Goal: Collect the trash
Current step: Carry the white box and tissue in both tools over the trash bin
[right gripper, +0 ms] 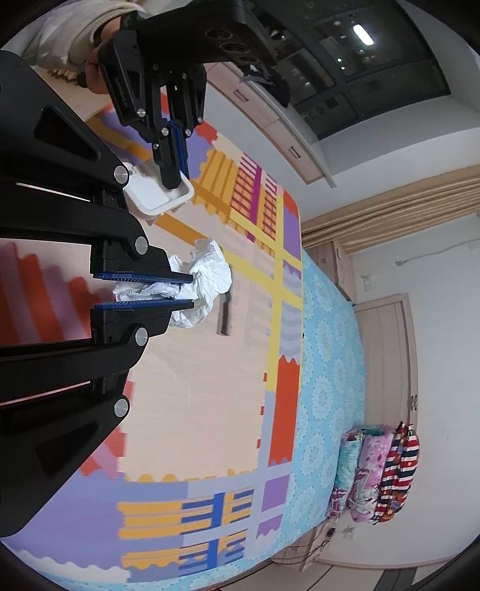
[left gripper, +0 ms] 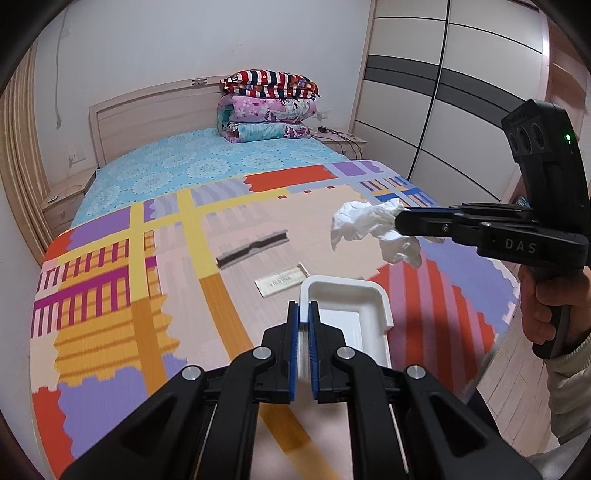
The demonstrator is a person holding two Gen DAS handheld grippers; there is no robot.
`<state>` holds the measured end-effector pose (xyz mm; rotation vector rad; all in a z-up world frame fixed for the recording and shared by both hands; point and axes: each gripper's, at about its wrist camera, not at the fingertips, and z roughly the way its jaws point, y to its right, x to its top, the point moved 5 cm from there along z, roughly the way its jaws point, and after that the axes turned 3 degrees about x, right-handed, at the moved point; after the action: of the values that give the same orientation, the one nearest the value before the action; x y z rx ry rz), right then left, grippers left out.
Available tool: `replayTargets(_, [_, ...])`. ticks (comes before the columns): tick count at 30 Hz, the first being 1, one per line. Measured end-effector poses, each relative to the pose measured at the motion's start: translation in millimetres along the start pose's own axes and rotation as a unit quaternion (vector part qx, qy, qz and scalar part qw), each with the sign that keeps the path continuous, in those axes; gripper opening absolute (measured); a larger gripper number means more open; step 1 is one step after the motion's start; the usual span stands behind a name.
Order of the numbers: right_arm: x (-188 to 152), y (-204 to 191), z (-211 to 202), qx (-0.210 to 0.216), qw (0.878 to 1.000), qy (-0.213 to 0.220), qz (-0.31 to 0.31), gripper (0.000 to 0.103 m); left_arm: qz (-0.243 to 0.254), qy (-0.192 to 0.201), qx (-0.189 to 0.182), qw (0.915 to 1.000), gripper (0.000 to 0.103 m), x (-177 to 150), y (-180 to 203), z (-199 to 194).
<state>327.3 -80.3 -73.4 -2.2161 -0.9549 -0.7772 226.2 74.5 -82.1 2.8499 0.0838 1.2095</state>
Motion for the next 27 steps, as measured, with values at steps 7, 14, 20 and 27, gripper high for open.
replayTargets(7, [-29, -20, -21, 0.001, 1.000, -0.008, -0.011, 0.009, 0.004, 0.006, -0.004, 1.0000, 0.005, -24, 20, -30])
replayTargets(14, [-61, -44, -46, 0.006, 1.000, -0.008, -0.020, 0.009, 0.008, 0.002, -0.005, 0.9999, 0.005, -53, 36, -51])
replayTargets(20, [-92, -56, -61, 0.007, 1.000, -0.014, -0.024, 0.009, 0.010, -0.014, -0.011, 0.9998, 0.005, -87, 50, -59])
replayTargets(27, [-134, -69, -71, 0.018, 0.999, -0.035, -0.017, 0.009, 0.008, -0.032, -0.033, 0.9989, 0.005, -119, 63, -66])
